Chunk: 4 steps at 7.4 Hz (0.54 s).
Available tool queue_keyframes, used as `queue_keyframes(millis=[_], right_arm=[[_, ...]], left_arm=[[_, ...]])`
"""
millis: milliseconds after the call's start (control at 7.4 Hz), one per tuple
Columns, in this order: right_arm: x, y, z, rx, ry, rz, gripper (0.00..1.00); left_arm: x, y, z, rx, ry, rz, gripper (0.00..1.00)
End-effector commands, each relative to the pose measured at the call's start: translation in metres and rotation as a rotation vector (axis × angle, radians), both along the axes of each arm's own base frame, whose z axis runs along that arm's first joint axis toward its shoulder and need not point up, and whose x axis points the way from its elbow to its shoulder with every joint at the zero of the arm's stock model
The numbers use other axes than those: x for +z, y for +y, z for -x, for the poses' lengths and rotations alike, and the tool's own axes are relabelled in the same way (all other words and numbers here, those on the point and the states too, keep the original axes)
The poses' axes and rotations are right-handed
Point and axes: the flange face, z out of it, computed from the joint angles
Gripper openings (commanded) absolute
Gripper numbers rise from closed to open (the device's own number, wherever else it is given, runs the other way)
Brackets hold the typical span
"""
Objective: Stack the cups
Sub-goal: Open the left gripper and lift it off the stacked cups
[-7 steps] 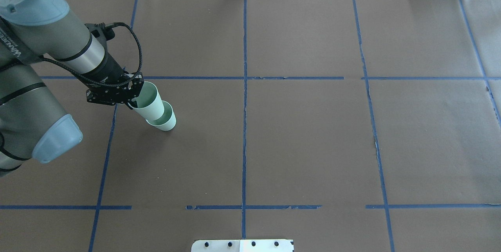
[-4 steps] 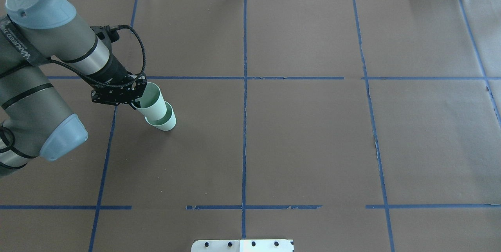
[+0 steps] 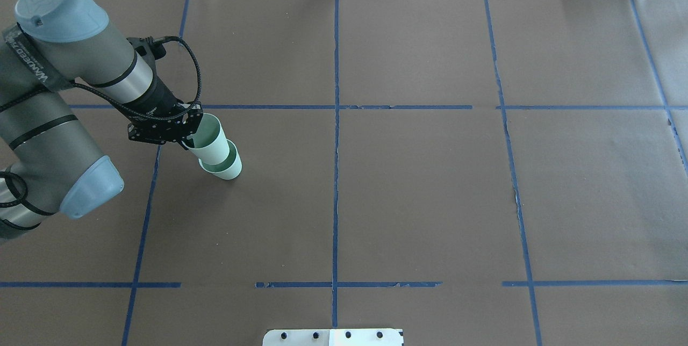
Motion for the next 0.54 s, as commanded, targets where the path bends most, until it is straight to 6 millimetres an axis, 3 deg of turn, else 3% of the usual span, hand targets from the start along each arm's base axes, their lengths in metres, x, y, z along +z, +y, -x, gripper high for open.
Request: queue_keyframes(millis=[0,270,405], right_arm=[[0.0,0.0,0.0,0.0,0.0,0.001,1.0],[0.0,0.0,0.0,0.0,0.0,0.001,1.0],[0.0,0.0,0.0,0.0,0.0,-0.001,1.0]], left_arm=[[-0.004,0.0,0.001,-0.001,0.019,-0.022,1.0],[-0.005,0.002,0.005,-0.002,0.021,-0.03,1.0],[-0.012,0.001,0.019,-0.021,0.034,-0.046,1.0]])
